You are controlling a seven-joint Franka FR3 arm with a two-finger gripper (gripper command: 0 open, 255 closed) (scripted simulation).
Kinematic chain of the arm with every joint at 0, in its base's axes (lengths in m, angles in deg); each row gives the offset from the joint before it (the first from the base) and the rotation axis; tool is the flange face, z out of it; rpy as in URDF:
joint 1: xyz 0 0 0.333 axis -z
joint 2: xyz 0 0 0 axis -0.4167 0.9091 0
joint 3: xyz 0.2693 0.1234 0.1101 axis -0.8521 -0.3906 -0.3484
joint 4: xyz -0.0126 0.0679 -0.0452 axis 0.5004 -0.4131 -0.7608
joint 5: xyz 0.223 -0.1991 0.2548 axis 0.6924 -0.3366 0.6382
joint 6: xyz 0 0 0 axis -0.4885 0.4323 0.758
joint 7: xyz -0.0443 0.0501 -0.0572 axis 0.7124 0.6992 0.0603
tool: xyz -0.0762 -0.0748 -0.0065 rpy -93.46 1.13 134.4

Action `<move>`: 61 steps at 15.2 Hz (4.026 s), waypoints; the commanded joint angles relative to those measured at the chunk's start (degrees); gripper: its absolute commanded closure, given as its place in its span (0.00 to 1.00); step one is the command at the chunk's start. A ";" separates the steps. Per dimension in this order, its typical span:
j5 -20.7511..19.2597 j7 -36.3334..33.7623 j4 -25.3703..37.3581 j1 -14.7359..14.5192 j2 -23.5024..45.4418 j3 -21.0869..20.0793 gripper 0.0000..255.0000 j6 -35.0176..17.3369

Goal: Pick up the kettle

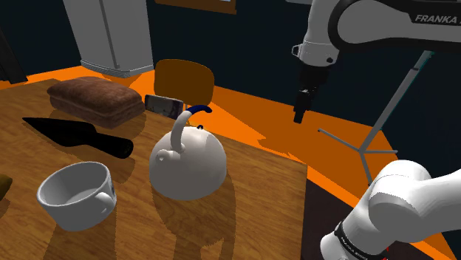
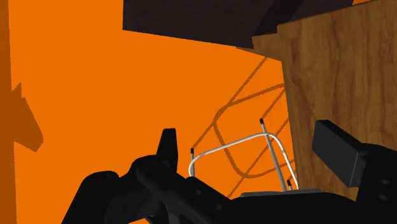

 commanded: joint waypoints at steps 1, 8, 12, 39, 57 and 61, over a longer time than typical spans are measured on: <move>0.00 0.00 0.00 0.00 0.00 0.00 0.00 0.00; 9.34 -23.55 2.73 1.91 -2.07 -11.14 0.00 2.93; 14.01 -37.18 6.71 4.00 -0.48 -17.80 0.00 3.42; 4.46 -112.85 43.61 32.29 36.04 -67.08 0.00 -1.59; 0.40 -115.49 49.58 33.15 40.38 -70.65 1.00 3.00; -5.24 -119.15 54.62 31.69 46.11 -73.81 1.00 6.99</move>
